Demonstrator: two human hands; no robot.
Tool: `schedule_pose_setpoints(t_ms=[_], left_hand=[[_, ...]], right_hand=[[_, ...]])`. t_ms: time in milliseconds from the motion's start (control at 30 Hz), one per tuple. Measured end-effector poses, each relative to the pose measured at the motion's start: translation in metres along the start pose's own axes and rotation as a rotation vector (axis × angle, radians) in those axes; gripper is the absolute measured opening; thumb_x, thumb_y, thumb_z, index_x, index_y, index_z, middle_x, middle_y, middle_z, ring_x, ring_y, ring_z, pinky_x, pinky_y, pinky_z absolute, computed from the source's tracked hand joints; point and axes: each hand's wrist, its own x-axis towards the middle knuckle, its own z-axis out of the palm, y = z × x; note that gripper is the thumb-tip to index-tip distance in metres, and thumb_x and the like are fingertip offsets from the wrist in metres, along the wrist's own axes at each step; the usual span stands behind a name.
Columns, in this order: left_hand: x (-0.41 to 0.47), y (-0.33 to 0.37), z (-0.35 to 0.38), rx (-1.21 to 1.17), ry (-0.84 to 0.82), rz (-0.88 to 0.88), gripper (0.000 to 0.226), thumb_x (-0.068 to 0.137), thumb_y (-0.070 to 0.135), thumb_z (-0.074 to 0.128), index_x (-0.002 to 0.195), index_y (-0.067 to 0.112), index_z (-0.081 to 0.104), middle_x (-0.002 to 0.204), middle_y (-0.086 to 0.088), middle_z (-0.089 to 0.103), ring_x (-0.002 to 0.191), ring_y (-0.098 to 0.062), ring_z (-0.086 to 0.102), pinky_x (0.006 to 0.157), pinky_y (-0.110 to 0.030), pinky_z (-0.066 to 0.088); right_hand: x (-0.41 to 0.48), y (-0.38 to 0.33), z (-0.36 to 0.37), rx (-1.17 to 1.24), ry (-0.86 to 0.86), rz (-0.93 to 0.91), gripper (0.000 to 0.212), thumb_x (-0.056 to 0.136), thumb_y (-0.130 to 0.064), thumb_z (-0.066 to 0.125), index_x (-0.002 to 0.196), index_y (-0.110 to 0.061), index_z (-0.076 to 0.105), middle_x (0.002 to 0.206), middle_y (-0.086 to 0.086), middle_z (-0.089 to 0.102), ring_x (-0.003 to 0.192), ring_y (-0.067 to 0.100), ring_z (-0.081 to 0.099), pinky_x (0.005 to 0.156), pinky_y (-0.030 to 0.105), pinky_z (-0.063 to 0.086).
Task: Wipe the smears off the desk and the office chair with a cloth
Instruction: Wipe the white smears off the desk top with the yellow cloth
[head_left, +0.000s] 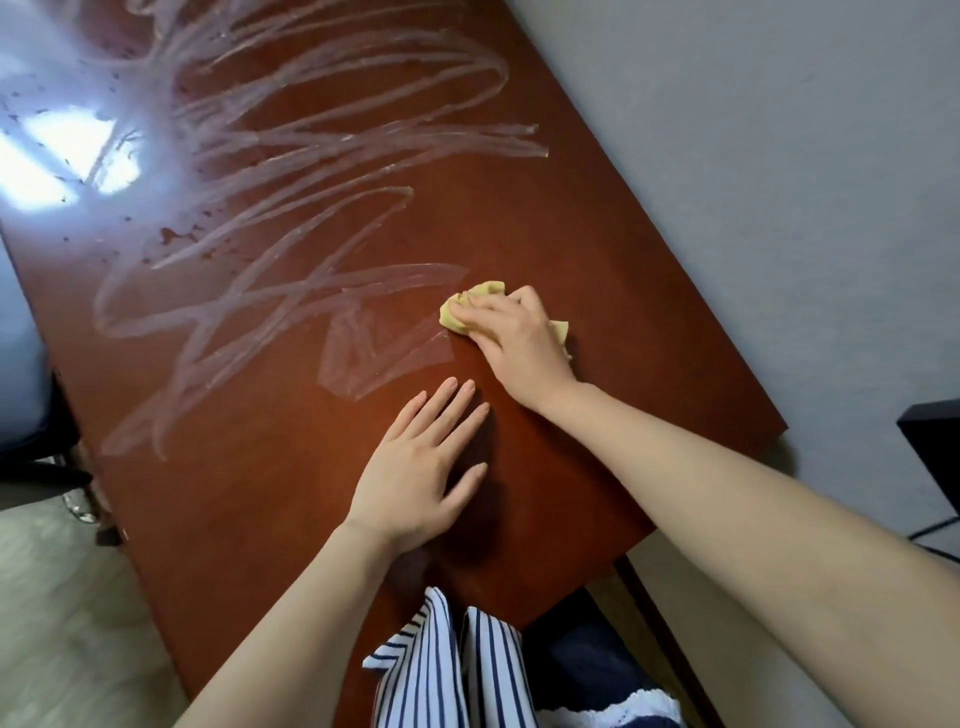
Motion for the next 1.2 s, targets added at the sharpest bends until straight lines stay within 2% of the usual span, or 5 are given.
schedule_pose_setpoints(t_ms=[167,367,533,967,1200], left_hand=[[-0.013,-0.01,-0.008,0.058,-0.069,0.073,0.061,0.098,0.054,0.021,0.152,0.028,0.011,0.159,0.004,-0.004,0.145,-0.011,-0.018,0.116,-0.028,-0.016],[-0.074,-0.025,-0.018,0.126,0.077,0.007,0.053,0.097,0.039,0.031,0.142,0.013,0.044,0.15,-0.006,0.036,0.142,-0.027,0.026,0.116,-0.044,0.014],[-0.136,-0.062,-0.018,0.242,0.157,-0.2,0.056,0.1,0.041,0.023,0.142,0.01,0.042,0.152,-0.009,0.033,0.143,-0.025,0.022,0.116,-0.05,0.012],[-0.161,-0.081,-0.008,0.15,0.21,-0.626,0.086,0.093,0.063,0.004,0.149,-0.002,0.01,0.157,-0.016,-0.003,0.147,-0.028,-0.006,0.118,-0.045,-0.002],[-0.165,-0.087,-0.014,0.108,0.116,-0.575,0.092,0.085,0.072,0.003,0.149,0.007,-0.009,0.154,-0.009,-0.024,0.143,-0.022,-0.026,0.115,-0.04,-0.016]], right_hand=[[-0.041,-0.001,-0.014,-0.008,-0.078,-0.19,0.029,0.085,-0.001,0.065,0.113,-0.007,0.07,0.11,0.008,0.068,0.082,0.033,0.052,0.08,0.042,0.05],[-0.104,0.015,-0.027,-0.05,-0.187,-0.418,0.033,0.081,0.005,0.069,0.112,-0.005,0.069,0.114,0.01,0.067,0.084,0.029,0.054,0.081,0.038,0.051],[-0.095,0.036,-0.038,-0.215,-0.17,-0.6,0.03,0.081,0.005,0.069,0.109,-0.006,0.071,0.116,0.009,0.067,0.08,0.03,0.06,0.074,0.039,0.054],[-0.009,-0.043,0.029,-0.09,0.411,0.619,0.031,0.096,-0.006,0.05,0.122,-0.014,0.064,0.124,0.0,0.062,0.097,0.019,0.042,0.075,0.011,0.024],[-0.021,-0.127,0.075,-0.041,0.283,0.478,0.031,0.097,-0.011,0.049,0.123,-0.018,0.063,0.122,-0.003,0.063,0.094,0.017,0.041,0.074,0.014,0.029]])
